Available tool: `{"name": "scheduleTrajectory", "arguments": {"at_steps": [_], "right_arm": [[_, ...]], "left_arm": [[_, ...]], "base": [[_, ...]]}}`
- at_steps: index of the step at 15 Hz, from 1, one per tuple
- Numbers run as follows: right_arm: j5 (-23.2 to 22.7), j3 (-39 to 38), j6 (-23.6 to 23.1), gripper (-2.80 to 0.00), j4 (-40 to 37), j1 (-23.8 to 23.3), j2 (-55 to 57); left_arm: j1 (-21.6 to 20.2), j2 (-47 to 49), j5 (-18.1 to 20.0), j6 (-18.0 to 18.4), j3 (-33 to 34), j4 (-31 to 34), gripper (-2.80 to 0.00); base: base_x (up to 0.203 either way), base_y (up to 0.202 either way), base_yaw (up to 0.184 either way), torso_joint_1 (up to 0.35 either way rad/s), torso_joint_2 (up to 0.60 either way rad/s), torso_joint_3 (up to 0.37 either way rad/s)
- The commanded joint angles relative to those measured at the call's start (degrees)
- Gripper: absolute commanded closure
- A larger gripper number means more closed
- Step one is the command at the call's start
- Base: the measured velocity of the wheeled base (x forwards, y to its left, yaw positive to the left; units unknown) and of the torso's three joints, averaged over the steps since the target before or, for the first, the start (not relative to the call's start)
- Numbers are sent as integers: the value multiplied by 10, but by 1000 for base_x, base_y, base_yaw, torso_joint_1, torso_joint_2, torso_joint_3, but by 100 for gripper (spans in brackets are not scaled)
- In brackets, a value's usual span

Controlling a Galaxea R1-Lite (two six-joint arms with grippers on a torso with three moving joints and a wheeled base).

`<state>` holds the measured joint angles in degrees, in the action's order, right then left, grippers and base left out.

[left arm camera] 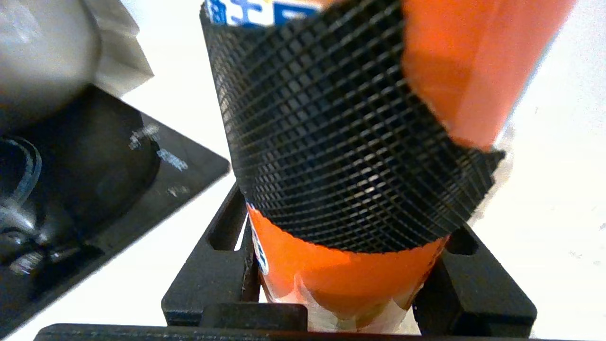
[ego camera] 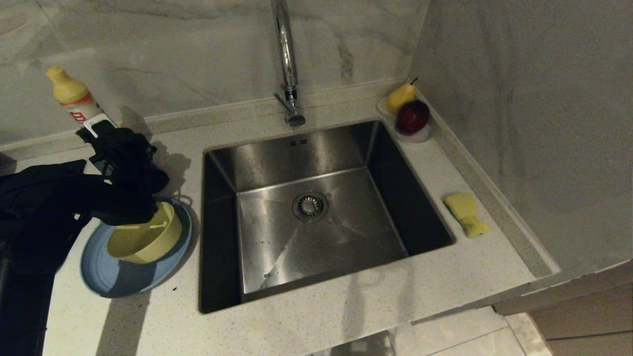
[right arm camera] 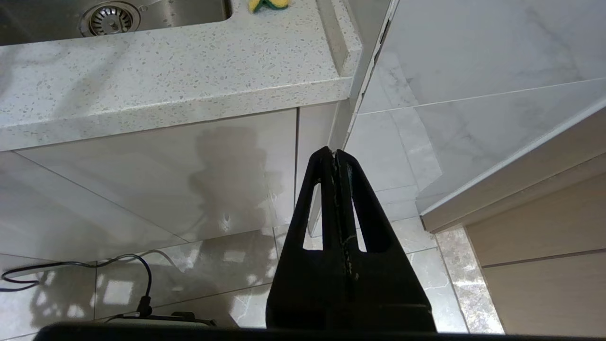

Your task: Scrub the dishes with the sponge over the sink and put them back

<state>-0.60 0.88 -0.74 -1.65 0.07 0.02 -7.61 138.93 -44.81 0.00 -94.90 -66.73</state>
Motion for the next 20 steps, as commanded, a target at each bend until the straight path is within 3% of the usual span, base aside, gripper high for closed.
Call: {"name": "scheduleTrajectory", "arguments": {"at_steps": [1, 11, 20], "right_arm": [[0, 0, 0, 0, 0, 0, -1], [0, 0, 0, 0, 0, 0, -1], [0, 0, 0, 0, 0, 0, -1]], "left_arm": [[0, 11, -3, 0, -18, -2, 0], [-2, -25, -2, 4, -25, 7, 0], [-1, 4, 3, -13, -85, 96, 0]], "base": [[0, 0, 0, 0, 0, 0], [0, 0, 0, 0, 0, 0], [0, 0, 0, 0, 0, 0]]}}
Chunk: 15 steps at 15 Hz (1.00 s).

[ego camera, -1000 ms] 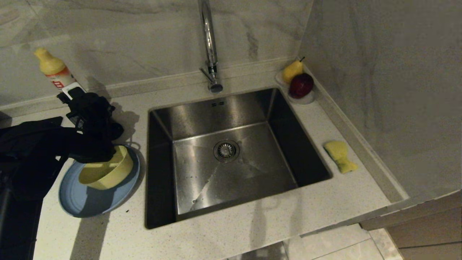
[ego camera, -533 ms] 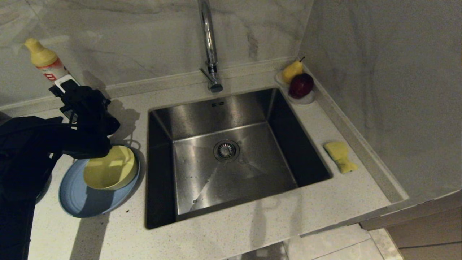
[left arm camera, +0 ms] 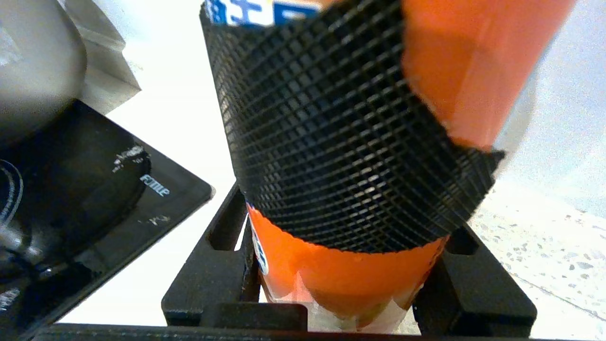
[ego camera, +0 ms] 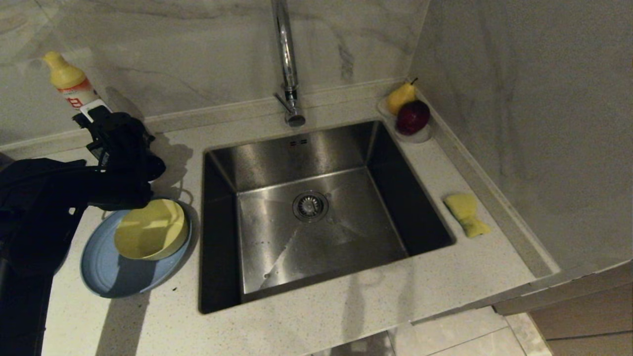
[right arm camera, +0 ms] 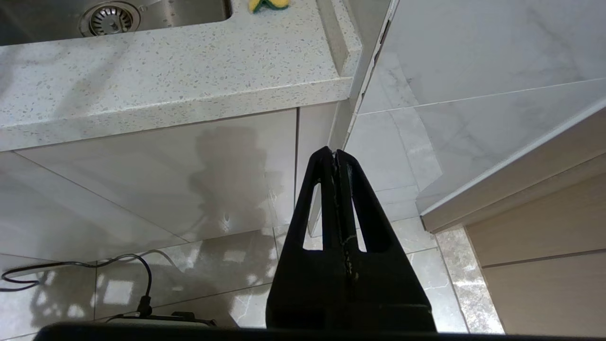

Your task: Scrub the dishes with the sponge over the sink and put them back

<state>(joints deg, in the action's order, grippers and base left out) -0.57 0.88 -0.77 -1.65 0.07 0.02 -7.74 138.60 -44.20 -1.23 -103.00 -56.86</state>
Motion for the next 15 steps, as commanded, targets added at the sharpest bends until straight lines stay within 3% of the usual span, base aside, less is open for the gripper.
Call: {"name": "scheduleTrajectory", "arguments": {"at_steps": [1, 15], "right_arm": [[0, 0, 0, 0, 0, 0, -1], [0, 0, 0, 0, 0, 0, -1]], "left_arm": [[0, 10, -3, 0, -5, -3, 0], [-1, 18, -7, 3, 3, -3, 0]], "base": [[0, 0, 0, 0, 0, 0], [0, 0, 0, 0, 0, 0]]}}
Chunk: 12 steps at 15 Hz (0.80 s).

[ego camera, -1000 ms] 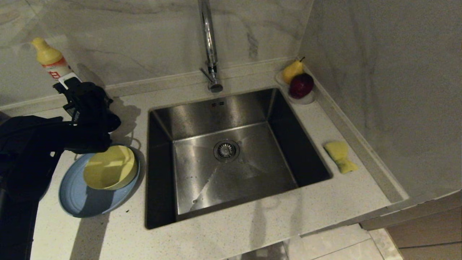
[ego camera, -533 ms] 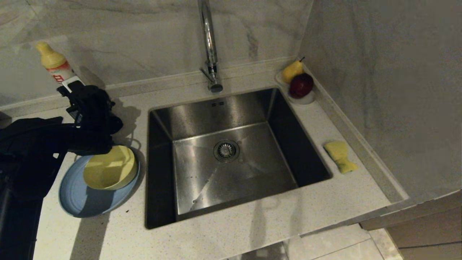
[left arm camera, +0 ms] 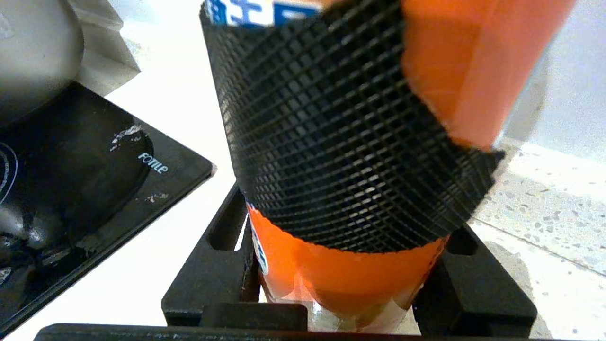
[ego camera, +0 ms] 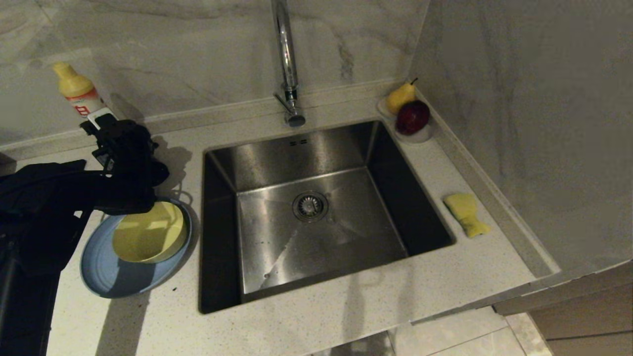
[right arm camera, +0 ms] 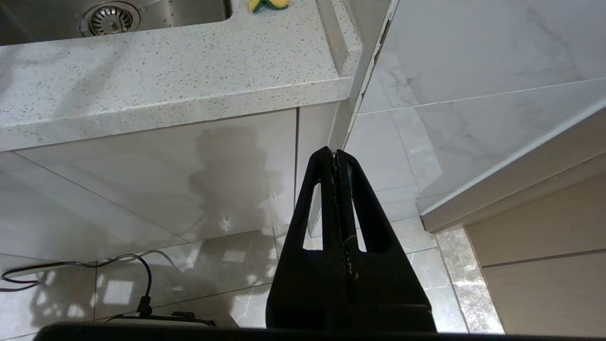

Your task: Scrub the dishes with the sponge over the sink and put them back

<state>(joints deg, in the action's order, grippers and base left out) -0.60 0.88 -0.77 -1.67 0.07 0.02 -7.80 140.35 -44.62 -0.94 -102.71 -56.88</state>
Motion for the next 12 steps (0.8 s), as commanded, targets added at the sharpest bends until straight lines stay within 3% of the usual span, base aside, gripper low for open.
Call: {"name": "scheduleTrajectory", "arguments": {"at_steps": [1, 3, 4, 12], "right_arm": [[0, 0, 0, 0, 0, 0, -1], [0, 0, 0, 0, 0, 0, -1], [0, 0, 0, 0, 0, 0, -1], [0, 0, 0, 0, 0, 0, -1]], "left_arm": [[0, 1, -3, 1, 1, -3, 0], [0, 0, -3, 2, 8, -3, -14], [0, -1, -3, 2, 8, -3, -280], [0, -27, -3, 0, 10, -8, -280]], "base": [[0, 0, 0, 0, 0, 0], [0, 0, 0, 0, 0, 0], [0, 0, 0, 0, 0, 0], [0, 0, 0, 0, 0, 0]]}}
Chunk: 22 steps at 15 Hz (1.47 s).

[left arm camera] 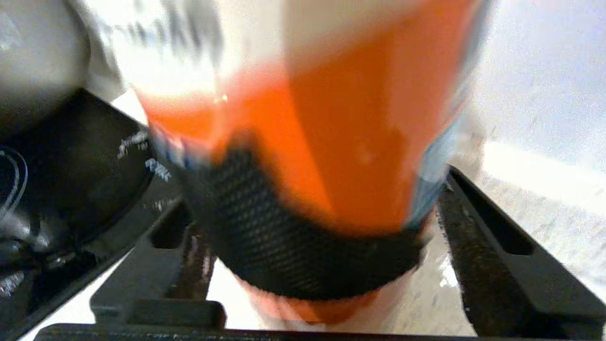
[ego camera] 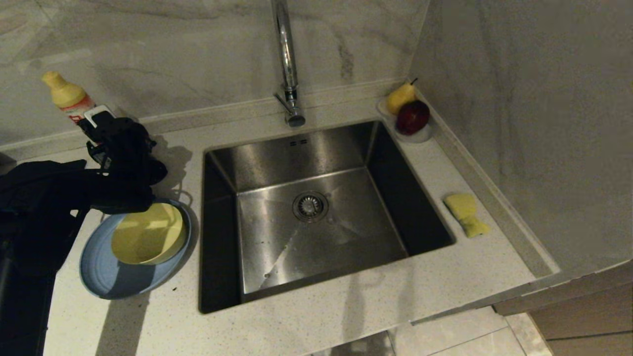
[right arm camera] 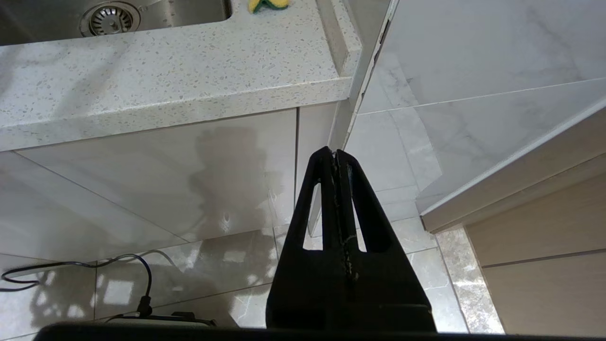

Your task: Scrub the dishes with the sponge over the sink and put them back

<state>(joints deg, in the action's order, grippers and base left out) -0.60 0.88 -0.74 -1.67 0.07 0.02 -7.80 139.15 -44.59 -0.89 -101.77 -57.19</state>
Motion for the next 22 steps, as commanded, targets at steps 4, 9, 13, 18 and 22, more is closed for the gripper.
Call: {"name": "scheduleTrajectory", "arguments": {"at_steps": [4, 9, 13, 18, 22], "right_arm": [[0, 0, 0, 0, 0, 0, -1], [0, 0, 0, 0, 0, 0, -1], [0, 0, 0, 0, 0, 0, -1], [0, 0, 0, 0, 0, 0, -1], [0, 0, 0, 0, 0, 0, -1]], "left_arm": [[-1, -69, -3, 2, 3, 0, -280], [0, -181, -1, 11, 39, 24, -280], [0, -287, 2, 13, 48, 83, -280], [8, -450, 12, 9, 56, 237, 0], [30, -600, 90, 13, 167, 374, 0]], "base": [[0, 0, 0, 0, 0, 0], [0, 0, 0, 0, 0, 0], [0, 0, 0, 0, 0, 0], [0, 0, 0, 0, 0, 0], [0, 0, 0, 0, 0, 0]]}}
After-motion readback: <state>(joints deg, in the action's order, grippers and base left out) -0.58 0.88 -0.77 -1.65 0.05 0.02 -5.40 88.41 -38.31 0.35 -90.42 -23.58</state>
